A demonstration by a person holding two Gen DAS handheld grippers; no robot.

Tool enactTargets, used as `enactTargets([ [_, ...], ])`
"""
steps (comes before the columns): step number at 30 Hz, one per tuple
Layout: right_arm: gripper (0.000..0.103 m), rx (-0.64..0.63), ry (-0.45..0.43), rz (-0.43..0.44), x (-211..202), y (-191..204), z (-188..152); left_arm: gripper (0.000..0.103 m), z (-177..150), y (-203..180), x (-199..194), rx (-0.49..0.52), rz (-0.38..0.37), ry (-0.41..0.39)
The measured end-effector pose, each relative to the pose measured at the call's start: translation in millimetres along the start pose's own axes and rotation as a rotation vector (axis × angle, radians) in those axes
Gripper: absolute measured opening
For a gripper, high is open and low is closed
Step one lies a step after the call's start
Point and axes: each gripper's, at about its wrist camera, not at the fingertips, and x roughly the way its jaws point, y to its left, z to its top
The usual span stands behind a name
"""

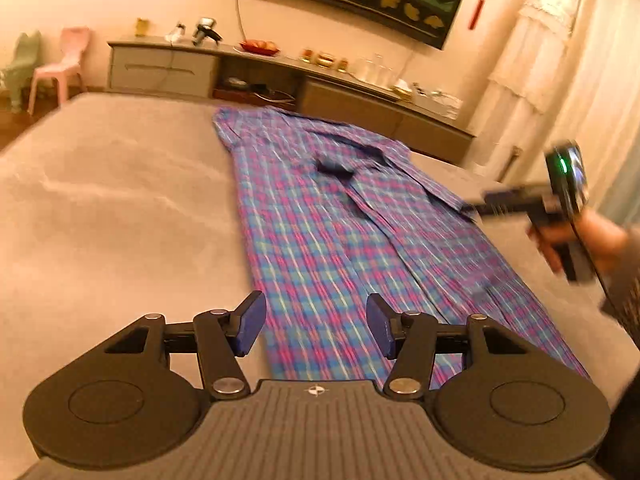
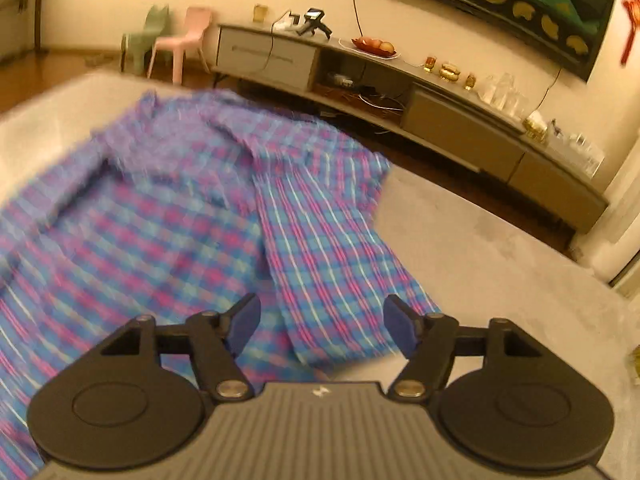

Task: Fold clothes
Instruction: 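Grasp the other sleeve with the right gripper and fold it across the body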

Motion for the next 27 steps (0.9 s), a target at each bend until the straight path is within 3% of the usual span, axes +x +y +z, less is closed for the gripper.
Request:
enactTargets([
  [1,0.065,-0.003,0.007,-0.009,5.0,-0.6,-3.1,0.059,10.7,-1.5,1.2,0.004,0.000,-0.003],
  [3,0.046,0.040,0.028,0.014,18.7,-7.0,-5.2,0.059,31.0,-5.8,5.0,0.016,-0.009,-0.007],
  [5,0.015,0.104,0.036,0.049,26.9,-14.7,-4.5,0.059,45.3,-10.3,11.8,0.045,-0.005,-0.019],
  [6,0.005,0.121,0.035,0.060,27.2,-18.6,-3.5,0.059,46.8,-8.5,17.6,0.043,-0.004,-0.028],
  [7,0.001,0.138,0.035,0.070,27.6,-22.5,-2.6,0.059,46.9,-5.2,24.0,0.031,-0.006,-0.037],
  [10,0.001,0.177,0.003,0.069,8.6,-26.6,9.7,0.059,34.0,15.9,42.1,-0.082,-0.006,-0.007],
  [13,0.001,0.241,-0.055,0.141,-31.3,-23.1,35.5,0.057,26.2,34.2,42.1,-0.149,-0.011,0.007],
  [17,0.001,0.358,-0.128,0.322,-91.7,-0.6,74.4,0.057,26.2,50.8,22.1,-0.208,-0.016,-0.039],
  [20,0.001,0.363,-0.146,0.458,-130.9,42.2,87.9,0.057,26.1,60.8,7.6,-0.260,-0.030,-0.070],
  [23,0.001,0.300,-0.098,0.532,-152.4,92.4,79.8,0.058,28.0,65.9,-0.9,-0.275,-0.023,-0.091],
  [27,0.001,0.177,0.033,0.503,-144.6,150.1,45.0,0.058,21.3,66.3,-4.8,-0.291,-0.036,-0.075],
])
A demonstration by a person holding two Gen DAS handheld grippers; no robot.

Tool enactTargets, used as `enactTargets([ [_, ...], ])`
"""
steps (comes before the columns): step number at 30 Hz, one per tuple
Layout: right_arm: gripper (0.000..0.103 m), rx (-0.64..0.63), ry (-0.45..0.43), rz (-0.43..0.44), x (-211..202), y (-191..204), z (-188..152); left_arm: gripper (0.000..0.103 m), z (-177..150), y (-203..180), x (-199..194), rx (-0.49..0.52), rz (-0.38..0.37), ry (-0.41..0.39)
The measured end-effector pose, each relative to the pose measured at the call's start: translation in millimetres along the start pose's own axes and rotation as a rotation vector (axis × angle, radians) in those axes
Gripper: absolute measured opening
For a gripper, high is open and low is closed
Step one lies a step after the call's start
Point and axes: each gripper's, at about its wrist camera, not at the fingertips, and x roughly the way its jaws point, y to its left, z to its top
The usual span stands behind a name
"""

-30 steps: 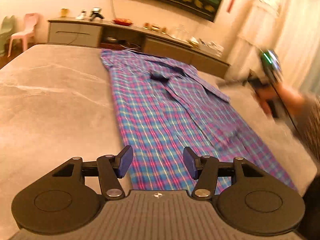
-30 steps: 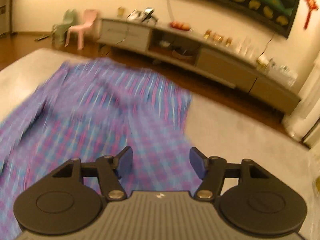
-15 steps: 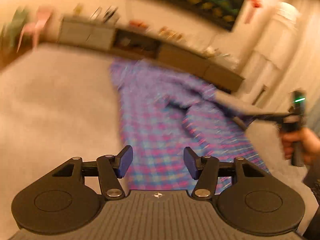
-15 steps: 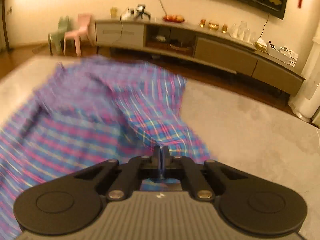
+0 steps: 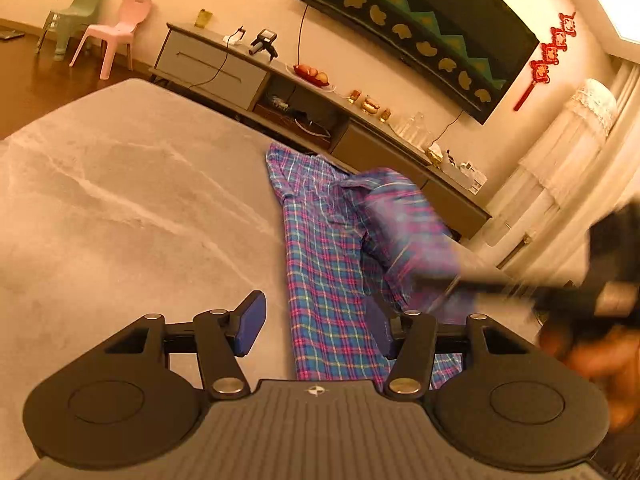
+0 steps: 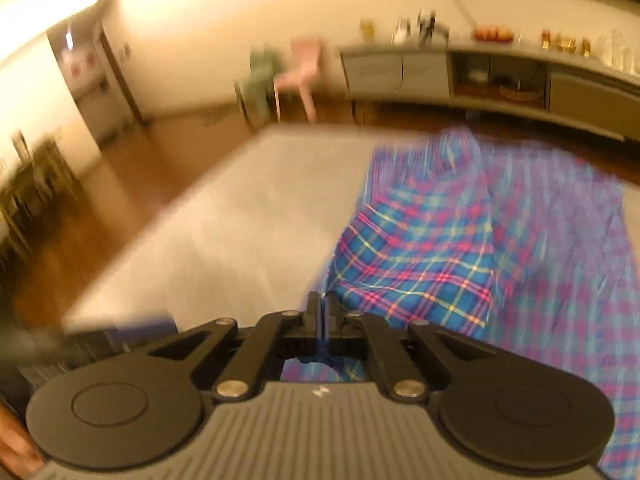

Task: Fold clothes
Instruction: 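Grasp the other sleeve with the right gripper and fold it across the body, then open the right gripper and smooth the folded sleeve flat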

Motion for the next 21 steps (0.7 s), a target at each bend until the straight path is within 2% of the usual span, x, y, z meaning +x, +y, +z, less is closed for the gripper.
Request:
enactTargets([
  [3,0.001,-0.042,0.096,-0.087,19.6,4.7,-40.6,0.057,-3.4,-5.0,0.7,0.018,-0.016,0.016],
  [6,0.008,-0.060,0.116,-0.107,17.5,4.1,-61.0,0.058,-8.0,-15.2,5.5,0.056,-0.034,0.029],
  [7,0.019,-0.052,0.132,-0.079,13.6,4.1,-59.8,0.058,-9.4,-19.1,6.8,0.070,-0.036,0.030],
  [8,0.033,-0.046,0.145,-0.034,7.2,3.1,-56.7,0.058,-10.8,-22.4,7.9,0.082,-0.034,0.027],
  [9,0.035,-0.046,0.130,0.011,-3.6,2.0,-49.8,0.058,-12.3,-25.5,9.0,0.093,-0.031,0.021],
  [11,0.035,-0.051,0.041,0.037,-28.5,-0.2,-30.2,0.058,-14.4,-30.0,10.4,0.104,-0.031,0.005],
  [13,0.035,-0.050,-0.076,-0.015,-50.1,-7.0,-5.4,0.058,-16.5,-34.1,11.8,0.118,-0.032,-0.019],
  [15,0.032,-0.049,-0.149,-0.090,-54.8,-15.5,19.3,0.058,-17.9,-39.7,16.2,0.138,-0.041,-0.041],
  [18,0.020,-0.075,-0.164,-0.205,-28.5,-30.6,42.2,0.058,-21.3,-52.1,29.0,0.201,-0.042,-0.064],
  [21,0.019,-0.114,-0.118,-0.267,14.3,-49.4,48.7,0.058,-28.4,-66.1,44.4,0.286,-0.065,-0.066],
])
